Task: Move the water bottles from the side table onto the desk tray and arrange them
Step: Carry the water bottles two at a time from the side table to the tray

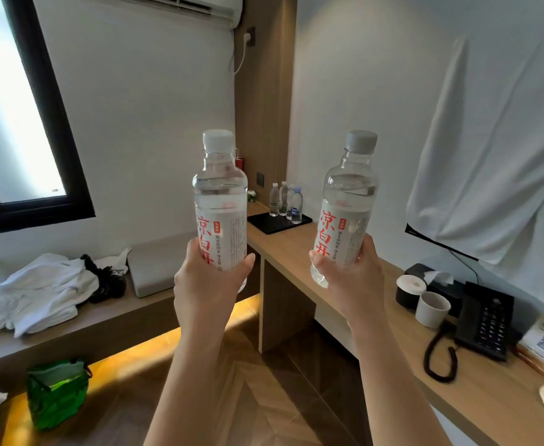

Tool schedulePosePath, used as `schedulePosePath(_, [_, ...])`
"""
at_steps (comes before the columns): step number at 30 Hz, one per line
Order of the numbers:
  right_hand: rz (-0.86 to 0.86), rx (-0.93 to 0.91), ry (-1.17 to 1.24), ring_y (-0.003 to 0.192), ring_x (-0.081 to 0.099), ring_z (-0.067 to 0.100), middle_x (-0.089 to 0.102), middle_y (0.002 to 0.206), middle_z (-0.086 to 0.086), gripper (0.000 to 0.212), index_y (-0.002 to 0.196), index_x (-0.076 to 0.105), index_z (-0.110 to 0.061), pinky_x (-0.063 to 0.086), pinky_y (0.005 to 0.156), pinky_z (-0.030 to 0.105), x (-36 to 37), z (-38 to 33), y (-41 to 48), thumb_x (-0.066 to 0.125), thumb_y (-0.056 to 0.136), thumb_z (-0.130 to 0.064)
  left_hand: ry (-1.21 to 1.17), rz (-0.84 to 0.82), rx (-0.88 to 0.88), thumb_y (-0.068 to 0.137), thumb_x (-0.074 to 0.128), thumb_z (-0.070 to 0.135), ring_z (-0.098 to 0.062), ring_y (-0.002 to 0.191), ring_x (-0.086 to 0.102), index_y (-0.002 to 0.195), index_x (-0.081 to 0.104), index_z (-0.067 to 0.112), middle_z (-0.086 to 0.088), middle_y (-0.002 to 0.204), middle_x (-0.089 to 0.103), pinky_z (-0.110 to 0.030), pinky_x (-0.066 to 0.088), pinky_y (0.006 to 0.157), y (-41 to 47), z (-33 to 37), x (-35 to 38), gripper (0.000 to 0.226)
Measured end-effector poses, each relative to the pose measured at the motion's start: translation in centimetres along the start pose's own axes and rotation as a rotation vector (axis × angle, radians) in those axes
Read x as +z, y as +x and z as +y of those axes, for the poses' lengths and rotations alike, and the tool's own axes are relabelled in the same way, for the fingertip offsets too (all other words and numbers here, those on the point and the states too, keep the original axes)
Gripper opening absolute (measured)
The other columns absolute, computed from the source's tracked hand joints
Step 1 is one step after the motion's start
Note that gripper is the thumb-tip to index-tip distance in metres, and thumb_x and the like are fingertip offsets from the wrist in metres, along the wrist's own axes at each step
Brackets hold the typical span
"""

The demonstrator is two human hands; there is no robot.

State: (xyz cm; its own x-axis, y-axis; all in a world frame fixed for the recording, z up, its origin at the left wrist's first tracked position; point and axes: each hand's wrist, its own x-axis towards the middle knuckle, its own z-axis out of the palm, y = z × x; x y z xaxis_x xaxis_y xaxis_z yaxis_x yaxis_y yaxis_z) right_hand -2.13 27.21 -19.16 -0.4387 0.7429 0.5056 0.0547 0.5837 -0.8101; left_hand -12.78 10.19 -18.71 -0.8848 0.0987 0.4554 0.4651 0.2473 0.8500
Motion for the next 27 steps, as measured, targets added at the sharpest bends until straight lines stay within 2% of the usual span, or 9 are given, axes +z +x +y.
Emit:
schedulePosePath(4, [0.013,0.01,-0.003,0.107,0.049,0.008,0.053,0.128,-0.004,0.071,0.137,0.041,-0.028,0.051,0.09,0.029,3.1,1.4,3.6,0.078,0.079,-0.042,-0.023,-0.011,0.017,0.073,0.079,0.045,-0.006,0.094,0.051,0.129,0.047,0.025,0.016,0.105,0.052,-0.008,0.036,0.063,4.2,-2.2,3.1,0.067])
schedulePosePath(11, [0.055,0.011,0.017,0.11,0.054,0.012,0.055,0.129,-0.004,0.07,0.138,0.041,-0.026,0.052,0.09,0.031,10.5,2.9,11.4,0.077,0.079,-0.04,-0.04,-0.046,0.072,0.072,0.079,0.046,-0.005,0.095,0.05,0.131,0.046,0.025,0.018,0.105,0.049,-0.01,0.038,0.064,15.1,-5.7,8.5,0.071])
schedulePosePath(14, [0.087,0.029,0.037,0.102,0.053,0.008,0.052,0.121,-0.011,0.069,0.136,0.042,-0.028,0.047,0.08,0.016,14.4,3.1,15.1,0.078,0.079,-0.039,-0.043,-0.066,0.107,0.072,0.079,0.047,-0.005,0.095,0.05,0.131,0.045,0.025,0.019,0.104,0.048,-0.008,0.037,0.064,20.3,-7.1,10.4,0.071])
schedulePosePath(17, [0.111,0.043,0.056,0.095,0.056,0.004,0.053,0.115,-0.014,0.067,0.134,0.044,-0.029,0.043,0.072,0.008,18.1,3.8,18.0,0.079,0.077,-0.04,-0.05,-0.085,0.119,0.071,0.079,0.048,-0.005,0.095,0.052,0.129,0.046,0.025,0.019,0.103,0.049,-0.007,0.037,0.063,24.7,-9.1,12.1,0.071])
schedulePosePath(23, [0.123,0.051,-0.027,0.088,0.054,-0.003,0.049,0.109,-0.018,0.069,0.134,0.044,-0.028,0.041,0.056,0.002,23.5,5.5,21.6,0.079,0.076,-0.042,-0.085,-0.141,0.082,0.071,0.08,0.045,-0.004,0.099,0.053,0.13,0.045,0.026,0.015,0.11,0.055,-0.006,0.038,0.065,30.3,-13.0,15.1,0.071])
schedulePosePath(27, [0.132,0.058,-0.037,0.089,0.053,-0.006,0.049,0.109,-0.02,0.07,0.134,0.042,-0.031,0.039,0.058,0.002,26.0,6.5,24.3,0.08,0.075,-0.043,-0.107,-0.166,0.088,0.071,0.08,0.044,-0.002,0.097,0.052,0.13,0.046,0.026,0.019,0.106,0.05,-0.005,0.038,0.063,32.9,-14.8,17.2,0.071])
